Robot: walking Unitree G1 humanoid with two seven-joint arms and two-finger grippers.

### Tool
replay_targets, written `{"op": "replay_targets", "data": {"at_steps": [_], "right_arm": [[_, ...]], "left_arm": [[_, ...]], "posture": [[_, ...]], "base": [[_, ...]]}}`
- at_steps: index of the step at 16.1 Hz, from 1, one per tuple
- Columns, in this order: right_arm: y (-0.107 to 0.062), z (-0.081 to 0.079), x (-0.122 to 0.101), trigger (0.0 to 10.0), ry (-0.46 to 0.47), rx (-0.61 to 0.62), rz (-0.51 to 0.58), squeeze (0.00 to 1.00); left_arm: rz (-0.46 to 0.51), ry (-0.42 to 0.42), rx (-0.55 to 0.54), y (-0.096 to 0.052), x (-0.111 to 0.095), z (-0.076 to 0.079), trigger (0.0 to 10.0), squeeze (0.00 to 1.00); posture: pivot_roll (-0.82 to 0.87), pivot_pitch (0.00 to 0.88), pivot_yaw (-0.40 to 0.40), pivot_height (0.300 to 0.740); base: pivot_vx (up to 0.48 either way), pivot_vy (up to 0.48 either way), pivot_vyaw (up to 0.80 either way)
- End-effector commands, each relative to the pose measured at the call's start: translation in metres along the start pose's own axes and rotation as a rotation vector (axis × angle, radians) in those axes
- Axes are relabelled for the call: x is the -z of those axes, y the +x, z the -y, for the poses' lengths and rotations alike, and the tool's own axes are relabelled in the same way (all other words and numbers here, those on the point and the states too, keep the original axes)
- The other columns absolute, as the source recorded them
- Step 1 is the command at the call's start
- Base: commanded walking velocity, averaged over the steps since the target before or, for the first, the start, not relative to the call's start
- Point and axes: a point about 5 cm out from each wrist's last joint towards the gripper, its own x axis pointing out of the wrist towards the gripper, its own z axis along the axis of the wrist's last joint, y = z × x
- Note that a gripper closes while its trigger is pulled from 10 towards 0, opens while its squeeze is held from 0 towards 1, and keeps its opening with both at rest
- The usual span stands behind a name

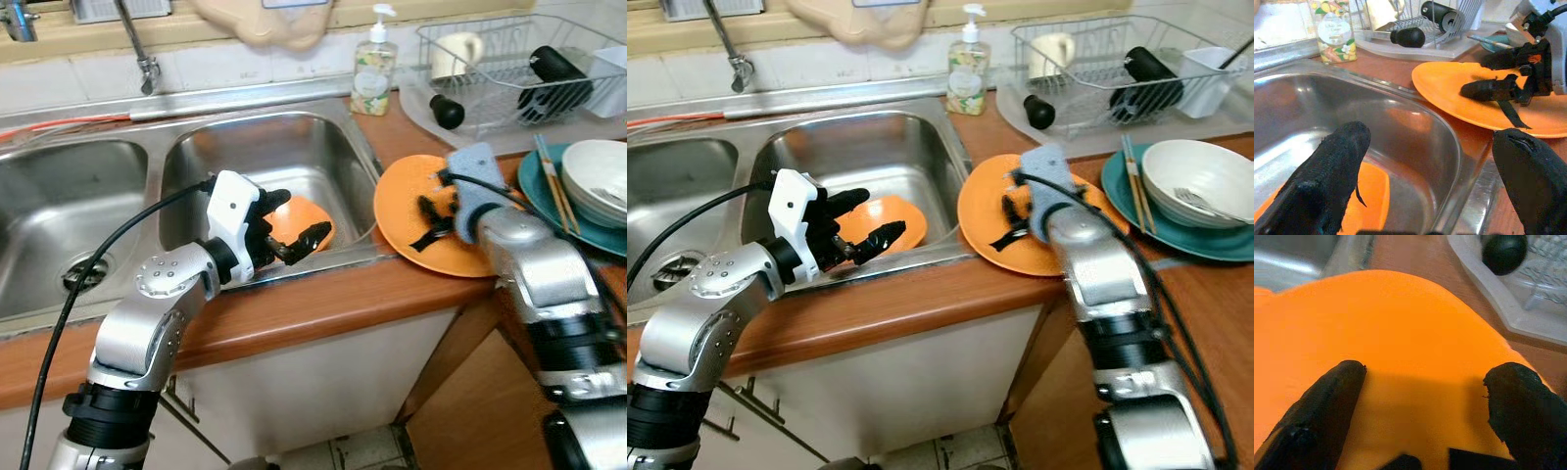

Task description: Kitchen organization

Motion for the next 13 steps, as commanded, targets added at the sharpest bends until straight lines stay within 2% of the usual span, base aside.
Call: {"op": "replay_targets", "data": {"at_steps": [1, 2, 8, 11, 13], "right_arm": [[0.004, -0.012, 0.003, 10.0, 0.000, -0.059, -0.020, 0.00], [0.007, -0.021, 0.001, 10.0, 0.020, -0.089, -0.013, 0.00], [0.019, -0.042, -0.012, 10.0, 0.068, -0.142, 0.042, 0.00], [0.021, -0.039, -0.011, 10.0, 0.067, -0.131, 0.049, 0.00], [0.021, -0.030, -0.002, 10.0, 0.062, -0.109, 0.031, 0.00]], "left_arm": [[0.001, 0.005, -0.005, -0.003, -0.002, -0.002, 10.0, 0.00], [0.002, 0.005, -0.009, -0.004, -0.003, -0.003, 10.0, 0.00], [-0.003, 0.006, -0.017, -0.003, -0.003, -0.004, 10.0, 0.00], [0.001, 0.007, -0.025, -0.001, -0.003, -0.005, 10.0, 0.00], [0.003, 0.004, -0.027, 0.000, -0.003, -0.004, 10.0, 0.00]], "posture": [[-0.15, 0.000, 0.069, 0.740], [-0.14, 0.000, 0.069, 0.740], [-0.14, 0.000, 0.074, 0.740], [-0.14, 0.000, 0.073, 0.740], [-0.15, 0.000, 0.076, 0.740]], "base": [[0.000, 0.000, 0.00], [0.000, 0.000, 0.00], [0.000, 0.000, 0.00], [0.000, 0.000, 0.00], [0.000, 0.000, 0.00]]}}
